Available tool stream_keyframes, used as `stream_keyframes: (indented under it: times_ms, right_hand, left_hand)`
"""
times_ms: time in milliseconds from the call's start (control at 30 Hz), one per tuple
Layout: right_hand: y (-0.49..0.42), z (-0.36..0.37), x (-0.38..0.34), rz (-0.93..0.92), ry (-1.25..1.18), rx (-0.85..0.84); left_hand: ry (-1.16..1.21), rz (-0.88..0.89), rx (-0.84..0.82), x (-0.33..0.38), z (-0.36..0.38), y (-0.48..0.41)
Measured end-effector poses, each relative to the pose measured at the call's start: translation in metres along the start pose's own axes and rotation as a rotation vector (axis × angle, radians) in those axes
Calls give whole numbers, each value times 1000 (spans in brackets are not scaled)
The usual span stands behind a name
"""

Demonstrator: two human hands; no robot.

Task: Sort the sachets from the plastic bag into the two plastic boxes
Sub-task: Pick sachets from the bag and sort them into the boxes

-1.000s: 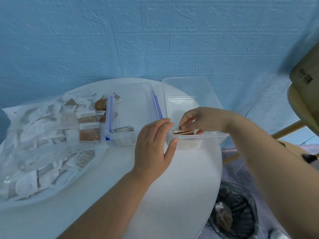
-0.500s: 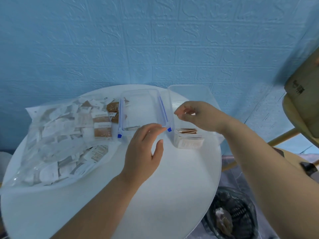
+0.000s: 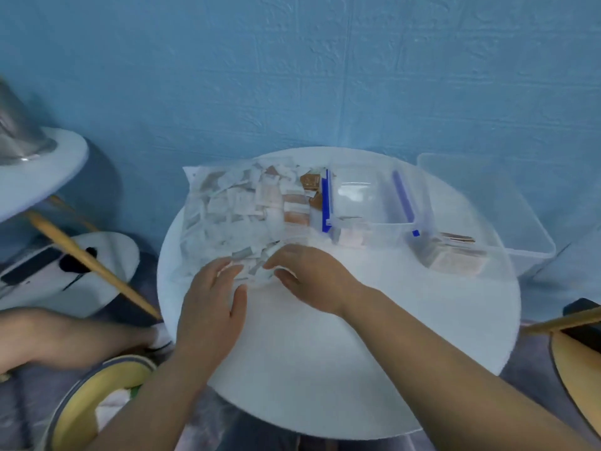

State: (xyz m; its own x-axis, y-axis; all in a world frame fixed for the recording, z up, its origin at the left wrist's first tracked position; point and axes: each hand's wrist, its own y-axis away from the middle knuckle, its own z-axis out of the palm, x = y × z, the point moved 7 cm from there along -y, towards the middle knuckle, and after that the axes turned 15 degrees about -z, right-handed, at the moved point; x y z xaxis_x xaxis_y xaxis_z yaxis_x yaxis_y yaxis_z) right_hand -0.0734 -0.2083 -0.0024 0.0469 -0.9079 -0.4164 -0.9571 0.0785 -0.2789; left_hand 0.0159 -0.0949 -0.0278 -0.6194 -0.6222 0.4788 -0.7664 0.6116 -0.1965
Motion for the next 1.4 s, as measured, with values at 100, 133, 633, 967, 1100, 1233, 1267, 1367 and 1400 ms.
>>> stream_keyframes:
  times_ms: [100, 133, 633, 967, 1100, 1233, 1267, 1367, 1400]
  right_hand:
    - [-3, 15, 14, 143, 125, -25]
    - [-3, 17, 20, 192, 172, -37]
    - [1, -1, 27, 297, -108, 87]
    - [-5, 15, 28, 337, -177, 78]
    - [7, 1, 40, 395, -385, 215]
    - [15, -5, 44, 459, -588, 381]
    - [16, -5, 44, 457, -607, 383]
    - [16, -5, 43, 451, -628, 378]
    - [15, -6, 42, 440, -637, 389]
  left_hand:
    - [-126, -49, -125, -12, 7, -7]
    - [-175, -51, -158, -13, 11, -7]
    - [1, 42, -131, -10, 7, -20]
    - [42, 55, -98, -4, 6, -27]
    - [-35, 51, -162, 1, 12, -38]
    - [12, -20, -247, 0, 13, -45]
    - [30, -34, -263, -1, 12, -46]
    - [94, -54, -291, 1, 8, -49]
    - [130, -57, -285, 1, 5, -50]
